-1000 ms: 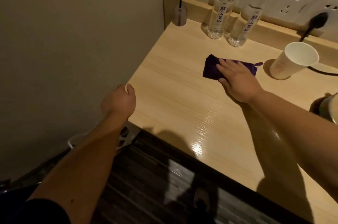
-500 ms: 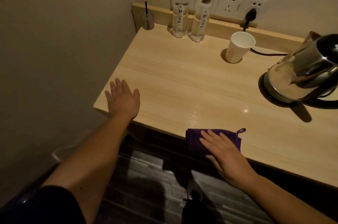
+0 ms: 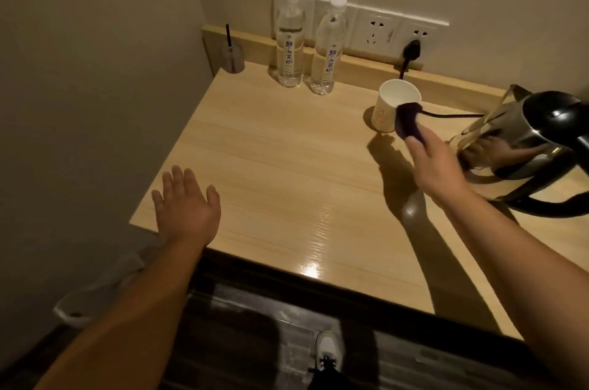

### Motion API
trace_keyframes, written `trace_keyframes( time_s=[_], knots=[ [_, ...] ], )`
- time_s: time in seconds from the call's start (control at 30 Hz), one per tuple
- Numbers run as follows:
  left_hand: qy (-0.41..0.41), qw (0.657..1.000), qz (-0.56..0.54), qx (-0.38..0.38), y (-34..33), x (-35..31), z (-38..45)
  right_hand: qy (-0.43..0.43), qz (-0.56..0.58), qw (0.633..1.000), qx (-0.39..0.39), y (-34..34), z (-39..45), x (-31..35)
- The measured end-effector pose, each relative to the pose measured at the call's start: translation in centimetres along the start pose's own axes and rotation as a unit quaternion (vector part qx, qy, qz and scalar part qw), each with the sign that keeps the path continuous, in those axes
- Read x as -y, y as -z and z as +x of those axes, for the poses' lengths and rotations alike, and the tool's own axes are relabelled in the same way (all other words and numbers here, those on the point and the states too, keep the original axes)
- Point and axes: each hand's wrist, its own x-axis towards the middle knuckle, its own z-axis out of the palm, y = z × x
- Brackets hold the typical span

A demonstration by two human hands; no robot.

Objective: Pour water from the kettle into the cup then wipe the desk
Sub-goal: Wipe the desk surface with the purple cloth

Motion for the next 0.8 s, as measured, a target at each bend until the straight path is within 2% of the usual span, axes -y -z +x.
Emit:
trace_keyframes(
  time_s=[0.07,0.13,0.17,0.33,0.57,0.8],
  knots=[
    [0.003,1.0,0.002,-0.002,-0.1,0.1,0.0,0.139,-0.205,0.967,0.063,-2.5,3.4,-2.5],
    [0.004,1.0,0.007,-0.005,-0.3,0.1,-0.1,0.191,-0.36,0.906,0.118,-4.7,5.1,-5.0],
    [0.002,1.0,0.009,-0.009,-0.4,0.1,-0.1,0.195,-0.392,0.89,0.127,-5.2,5.6,-5.9],
    [-0.001,1.0,0.003,-0.01,-0.2,-0.1,-0.3,0.199,-0.36,0.897,0.159,-3.5,2.3,-7.1],
    [-0.005,1.0,-0.003,0.0,0.1,-0.1,-0.6,0.223,-0.314,0.903,0.19,-1.8,-13.3,-9.3],
    [-0.024,0.998,-0.004,0.05,1.0,0.6,-0.1,0.211,-0.272,0.914,0.217,-1.2,-22.4,-9.9]
  ],
)
